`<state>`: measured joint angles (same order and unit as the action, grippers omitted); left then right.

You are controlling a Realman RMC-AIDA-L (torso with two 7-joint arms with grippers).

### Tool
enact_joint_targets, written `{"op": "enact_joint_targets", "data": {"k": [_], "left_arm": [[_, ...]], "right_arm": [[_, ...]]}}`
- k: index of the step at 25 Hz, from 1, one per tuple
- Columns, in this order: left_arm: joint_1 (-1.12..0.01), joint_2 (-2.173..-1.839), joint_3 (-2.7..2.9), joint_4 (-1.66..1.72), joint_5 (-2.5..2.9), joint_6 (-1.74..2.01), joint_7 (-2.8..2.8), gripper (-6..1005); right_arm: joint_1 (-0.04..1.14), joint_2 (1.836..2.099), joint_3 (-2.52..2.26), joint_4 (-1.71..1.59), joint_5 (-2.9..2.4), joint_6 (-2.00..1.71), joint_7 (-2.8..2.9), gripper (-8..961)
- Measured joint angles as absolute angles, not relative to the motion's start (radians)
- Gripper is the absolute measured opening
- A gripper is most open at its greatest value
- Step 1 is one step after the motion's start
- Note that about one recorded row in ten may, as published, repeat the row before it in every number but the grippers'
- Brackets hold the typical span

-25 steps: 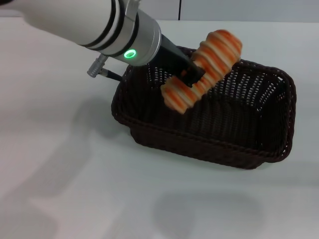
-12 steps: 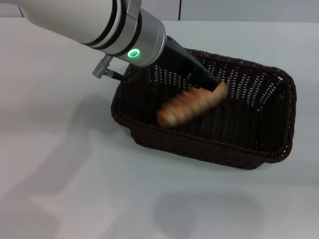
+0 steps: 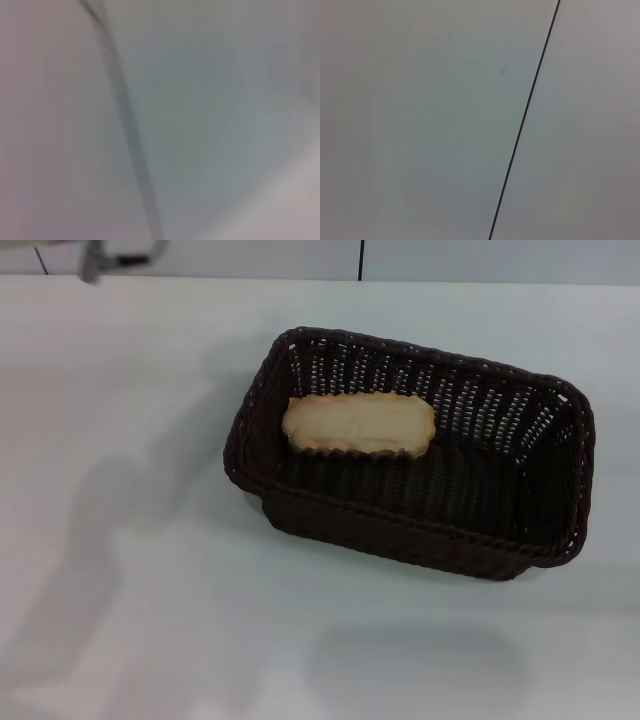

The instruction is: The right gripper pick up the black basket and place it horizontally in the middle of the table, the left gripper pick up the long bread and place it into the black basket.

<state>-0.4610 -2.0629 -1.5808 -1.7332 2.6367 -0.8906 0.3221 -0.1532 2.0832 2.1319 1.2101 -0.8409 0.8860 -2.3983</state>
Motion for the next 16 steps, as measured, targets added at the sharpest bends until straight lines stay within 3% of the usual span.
{"op": "enact_joint_targets", "data": {"k": [5,16], "left_arm": [[-0.327,-2.062,-1.582,-1.727,2.646,-0.602,0.391,805],[-0.172,-2.06,-1.517,-1.497,2.638,-0.056,0.396,805]], "right_arm": [[-0.161,2.084,2.136,1.224,-0.906,0.887,-2.306,470],[-0.19,2.086,2.135,1.296,-1.101,0.887,-2.114,471]]}}
